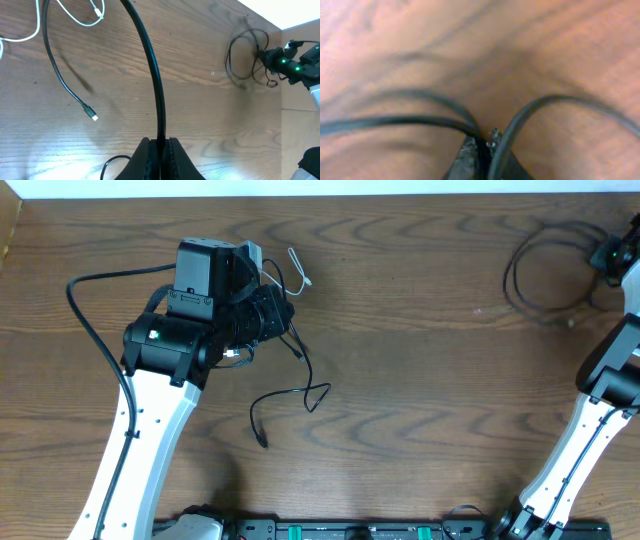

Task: Untangle cables

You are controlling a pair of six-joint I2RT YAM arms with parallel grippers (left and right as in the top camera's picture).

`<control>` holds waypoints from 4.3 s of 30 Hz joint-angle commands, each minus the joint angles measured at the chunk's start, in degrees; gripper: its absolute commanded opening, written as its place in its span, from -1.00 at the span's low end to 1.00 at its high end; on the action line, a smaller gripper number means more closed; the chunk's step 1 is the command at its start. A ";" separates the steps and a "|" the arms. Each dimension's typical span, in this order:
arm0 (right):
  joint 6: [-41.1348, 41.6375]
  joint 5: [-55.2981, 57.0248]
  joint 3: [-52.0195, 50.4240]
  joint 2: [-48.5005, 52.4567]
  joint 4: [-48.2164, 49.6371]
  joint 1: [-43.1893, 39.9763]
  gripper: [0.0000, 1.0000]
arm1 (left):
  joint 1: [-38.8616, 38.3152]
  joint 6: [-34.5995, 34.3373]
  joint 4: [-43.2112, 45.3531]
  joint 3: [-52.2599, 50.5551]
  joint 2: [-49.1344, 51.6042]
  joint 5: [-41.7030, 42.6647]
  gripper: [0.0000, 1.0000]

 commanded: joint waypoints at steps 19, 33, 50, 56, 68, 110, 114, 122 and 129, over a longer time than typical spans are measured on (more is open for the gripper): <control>-10.51 10.95 6.71 -12.68 29.68 -1.22 -0.98 | -0.13 0.04 -0.07 0.04 -0.07 -0.52 -0.85; -10.05 23.15 6.82 1.01 7.28 -4.09 0.85 | -0.13 -2.25 -0.09 0.04 -0.07 -0.52 -0.85; 3.91 5.60 11.61 -17.38 -13.14 -5.95 0.96 | -0.11 -2.19 -1.38 0.04 -0.07 -0.55 -0.85; 13.86 15.82 10.80 -16.83 -24.33 -5.95 -0.29 | -0.13 -2.21 -1.38 0.04 -0.07 -1.40 -0.85; 15.69 15.34 7.37 -8.61 -38.64 -5.73 -0.98 | -0.13 -2.19 -1.36 0.04 -0.07 -2.95 -0.85; 8.66 -14.75 40.92 0.11 -13.20 -4.07 -0.42 | -0.13 -2.27 -1.33 0.04 -0.07 -3.78 -0.85; 8.61 -28.65 43.21 -4.44 -22.93 -3.43 0.03 | -0.44 -4.70 -1.14 0.04 -0.07 -2.80 -0.85; 8.15 -32.26 43.21 -14.95 -37.57 -0.79 0.41 | -9.86 -1.53 15.30 0.04 0.24 -0.50 -0.85; 8.13 -32.20 43.21 -24.06 -42.10 -1.03 0.56 | -17.05 -2.10 46.38 0.04 4.39 -0.28 -0.85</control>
